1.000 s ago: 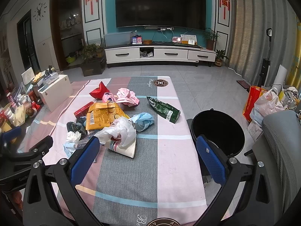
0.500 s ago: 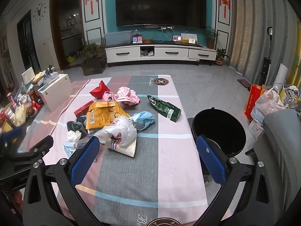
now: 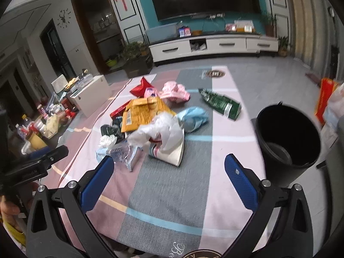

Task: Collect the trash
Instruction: 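Grasp the light-blue plastic bag with the left tool while the right tool grasps the white tissue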

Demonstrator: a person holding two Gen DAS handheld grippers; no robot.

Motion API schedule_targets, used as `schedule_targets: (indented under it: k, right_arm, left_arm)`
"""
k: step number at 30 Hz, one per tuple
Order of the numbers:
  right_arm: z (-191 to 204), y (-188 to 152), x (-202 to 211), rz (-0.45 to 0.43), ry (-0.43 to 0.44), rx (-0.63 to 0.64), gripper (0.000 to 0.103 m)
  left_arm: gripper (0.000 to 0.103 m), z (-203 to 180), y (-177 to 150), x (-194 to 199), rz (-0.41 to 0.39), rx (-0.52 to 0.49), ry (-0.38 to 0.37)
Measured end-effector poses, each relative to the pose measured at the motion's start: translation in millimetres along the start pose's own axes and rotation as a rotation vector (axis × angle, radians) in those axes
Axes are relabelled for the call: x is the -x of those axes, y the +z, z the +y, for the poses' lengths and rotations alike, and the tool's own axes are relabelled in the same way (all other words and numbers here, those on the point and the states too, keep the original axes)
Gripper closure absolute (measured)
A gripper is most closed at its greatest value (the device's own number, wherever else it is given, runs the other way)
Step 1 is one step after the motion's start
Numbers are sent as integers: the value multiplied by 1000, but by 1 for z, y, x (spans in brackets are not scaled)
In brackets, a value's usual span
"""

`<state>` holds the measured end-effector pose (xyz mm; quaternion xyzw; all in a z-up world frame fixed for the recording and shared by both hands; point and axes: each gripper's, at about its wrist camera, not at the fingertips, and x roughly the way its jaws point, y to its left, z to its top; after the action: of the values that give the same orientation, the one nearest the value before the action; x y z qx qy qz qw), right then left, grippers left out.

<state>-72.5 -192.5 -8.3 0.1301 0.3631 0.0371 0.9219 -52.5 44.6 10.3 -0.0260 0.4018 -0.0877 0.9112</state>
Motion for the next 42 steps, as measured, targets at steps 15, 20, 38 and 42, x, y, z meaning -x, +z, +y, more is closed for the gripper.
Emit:
schedule_targets:
  k: [15,20,38,42]
  right_arm:
    - [-9,-18,-72,102,78,-7,2]
    - [-11,-5,-86,82,97,1,4]
    - [1,19,-145,102,188,73,41]
    - [2,15,-141,98,177,97,62]
  left_arm:
    - [3,31,-30,-81,108,110,-46]
    - [3,37,-24,-105,131,160,-123]
    - [65,37,-5,-149,178,222,-212]
    - [81,36,-8,-145,173,212,-219]
